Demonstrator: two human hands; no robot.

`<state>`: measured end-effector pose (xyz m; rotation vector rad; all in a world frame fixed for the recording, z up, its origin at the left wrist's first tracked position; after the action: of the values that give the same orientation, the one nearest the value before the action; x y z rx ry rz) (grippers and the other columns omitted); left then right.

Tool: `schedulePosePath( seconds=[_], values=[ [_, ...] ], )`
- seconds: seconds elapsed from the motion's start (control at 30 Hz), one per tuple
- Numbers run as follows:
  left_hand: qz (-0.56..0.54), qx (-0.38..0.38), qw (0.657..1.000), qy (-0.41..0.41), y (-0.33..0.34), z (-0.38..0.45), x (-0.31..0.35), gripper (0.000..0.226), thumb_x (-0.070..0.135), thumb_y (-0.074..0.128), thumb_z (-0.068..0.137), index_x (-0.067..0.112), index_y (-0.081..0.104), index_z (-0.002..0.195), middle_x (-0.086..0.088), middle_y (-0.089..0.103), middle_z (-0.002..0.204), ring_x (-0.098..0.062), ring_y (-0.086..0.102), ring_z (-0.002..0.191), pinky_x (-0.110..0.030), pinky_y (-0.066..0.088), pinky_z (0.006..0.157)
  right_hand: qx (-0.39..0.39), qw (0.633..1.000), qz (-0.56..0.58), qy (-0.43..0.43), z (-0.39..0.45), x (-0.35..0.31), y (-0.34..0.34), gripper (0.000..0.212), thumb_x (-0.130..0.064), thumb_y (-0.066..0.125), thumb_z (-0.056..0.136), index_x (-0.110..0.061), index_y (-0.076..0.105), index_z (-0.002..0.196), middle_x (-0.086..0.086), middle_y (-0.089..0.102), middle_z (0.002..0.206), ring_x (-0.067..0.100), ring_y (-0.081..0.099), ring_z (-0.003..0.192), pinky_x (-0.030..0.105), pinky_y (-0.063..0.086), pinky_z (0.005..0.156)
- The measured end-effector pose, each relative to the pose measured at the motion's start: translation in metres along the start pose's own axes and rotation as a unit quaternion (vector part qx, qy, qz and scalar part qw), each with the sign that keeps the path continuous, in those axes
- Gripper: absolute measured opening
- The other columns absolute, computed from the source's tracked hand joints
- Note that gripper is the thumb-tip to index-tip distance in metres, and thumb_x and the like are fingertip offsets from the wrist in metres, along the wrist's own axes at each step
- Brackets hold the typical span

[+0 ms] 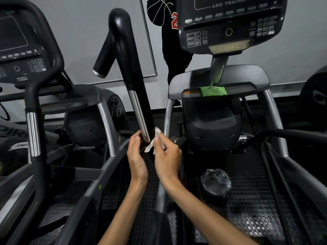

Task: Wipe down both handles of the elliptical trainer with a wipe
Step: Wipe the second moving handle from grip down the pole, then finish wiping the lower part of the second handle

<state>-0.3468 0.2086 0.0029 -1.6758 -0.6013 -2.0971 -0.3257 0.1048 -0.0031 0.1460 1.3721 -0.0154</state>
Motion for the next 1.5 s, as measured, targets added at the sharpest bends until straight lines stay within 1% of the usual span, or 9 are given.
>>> schedulePosePath(
  seconds=[0.13, 0.37, 0.57, 0.9, 1.03, 1.13, 1.23, 1.33, 1.5],
  values=[
    [-0.016, -0.003, 1.0, -0.016, 0.0, -0.004, -0.001, 0.049, 0.039, 0.044, 0.098, 0.008, 0.061, 0.131, -0.011, 0.07, 0.121, -0.028, 0.064, 0.116, -0.051, 0.046, 0.106, 0.027, 0.996, -0.046, -0.077, -0.02, 0.0, -0.004, 0.04, -0.005, 0.066, 0.096, -0.011, 0.063, 0.135, -0.012, 0.063, 0.132, -0.004, 0.058, 0.125, 0.016, 0.048, 0.104],
    [0.015, -0.003, 1.0, 0.006, 0.001, -0.029, 0.002, 0.053, 0.038, 0.053, 0.093, 0.027, 0.051, 0.145, 0.008, 0.053, 0.148, -0.01, 0.048, 0.138, -0.044, 0.035, 0.119, -0.044, 0.997, 0.047, 0.053, -0.003, 0.021, -0.04, 0.03, -0.002, 0.071, 0.091, -0.018, 0.077, 0.115, -0.008, 0.078, 0.107, 0.004, 0.072, 0.103, 0.034, 0.057, 0.098],
    [0.11, 0.005, 0.989, 0.099, 0.018, -0.074, 0.013, 0.041, 0.028, 0.059, 0.094, 0.023, 0.058, 0.135, 0.007, 0.054, 0.132, -0.011, 0.057, 0.12, -0.024, 0.049, 0.094, -0.077, 0.962, 0.219, 0.141, 0.0, 0.008, -0.056, 0.022, -0.011, 0.073, 0.09, -0.015, 0.076, 0.111, 0.017, 0.073, 0.115, 0.032, 0.07, 0.112, 0.047, 0.053, 0.103],
    [-0.031, -0.112, 0.991, -0.059, 0.047, -0.078, 0.004, 0.011, 0.004, 0.065, 0.094, 0.01, 0.074, 0.098, -0.008, 0.074, 0.087, -0.018, 0.066, 0.079, -0.028, 0.053, 0.072, -0.066, 0.977, 0.16, 0.12, -0.013, -0.011, -0.112, 0.024, -0.002, 0.078, 0.084, -0.003, 0.074, 0.107, 0.021, 0.075, 0.101, 0.024, 0.071, 0.082, 0.03, 0.057, 0.069],
    [-0.218, -0.141, 0.916, -0.304, 0.067, -0.086, -0.017, 0.019, 0.01, 0.055, 0.098, 0.002, 0.07, 0.106, -0.013, 0.07, 0.085, -0.014, 0.062, 0.063, -0.021, 0.049, 0.054, -0.069, 0.989, 0.103, 0.082, -0.02, -0.013, -0.132, 0.028, 0.001, 0.081, 0.079, -0.005, 0.072, 0.104, 0.011, 0.067, 0.082, 0.013, 0.065, 0.073, 0.02, 0.051, 0.064],
    [-0.204, -0.188, 0.872, -0.403, 0.086, -0.094, -0.023, 0.022, 0.009, 0.045, 0.101, 0.004, 0.067, 0.101, -0.008, 0.072, 0.079, -0.005, 0.051, 0.045, -0.013, 0.033, 0.037, -0.088, 0.994, 0.057, 0.043, -0.026, -0.012, -0.142, 0.043, -0.001, 0.082, 0.075, -0.017, 0.073, 0.114, 0.002, 0.059, 0.077, 0.016, 0.058, 0.076, 0.023, 0.051, 0.07],
    [-0.182, -0.18, 0.863, -0.436, 0.101, -0.102, -0.031, 0.027, -0.001, 0.045, 0.099, -0.001, 0.067, 0.084, -0.007, 0.072, 0.065, -0.008, 0.062, 0.045, -0.015, 0.044, 0.038, -0.122, 0.991, 0.024, 0.048, -0.033, -0.008, -0.15, 0.06, 0.01, 0.079, 0.077, -0.025, 0.069, 0.125, -0.006, 0.064, 0.084, 0.009, 0.06, 0.081, 0.019, 0.051, 0.075],
    [-0.197, -0.152, 0.861, -0.443, 0.116, -0.106, -0.054, 0.018, -0.003, 0.051, 0.096, -0.006, 0.069, 0.094, -0.019, 0.071, 0.085, -0.021, 0.071, 0.066, -0.026, 0.059, 0.054, -0.151, 0.984, 0.021, 0.09, -0.031, 0.004, -0.161, 0.057, 0.015, 0.076, 0.078, -0.026, 0.07, 0.118, -0.001, 0.07, 0.094, 0.011, 0.064, 0.086, 0.022, 0.057, 0.076],
    [-0.056, -0.146, 0.917, -0.368, 0.133, -0.111, -0.085, 0.021, 0.003, 0.055, 0.091, 0.007, 0.076, 0.09, -0.004, 0.074, 0.077, -0.008, 0.066, 0.062, -0.02, 0.048, 0.051, -0.072, 0.976, -0.202, 0.038, 0.005, 0.041, -0.198, 0.038, -0.012, 0.087, 0.076, -0.044, 0.075, 0.093, -0.003, 0.064, 0.098, 0.004, 0.062, 0.081, 0.017, 0.05, 0.078]
  ],
)
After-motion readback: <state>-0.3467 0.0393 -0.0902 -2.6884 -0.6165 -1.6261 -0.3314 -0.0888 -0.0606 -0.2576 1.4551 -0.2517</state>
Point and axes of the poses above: each hand's wrist, its own z-axis towards the middle knuckle, its own y-axis out of the palm, x = y × z, the point moved 5 cm from there along z, towards the middle knuckle
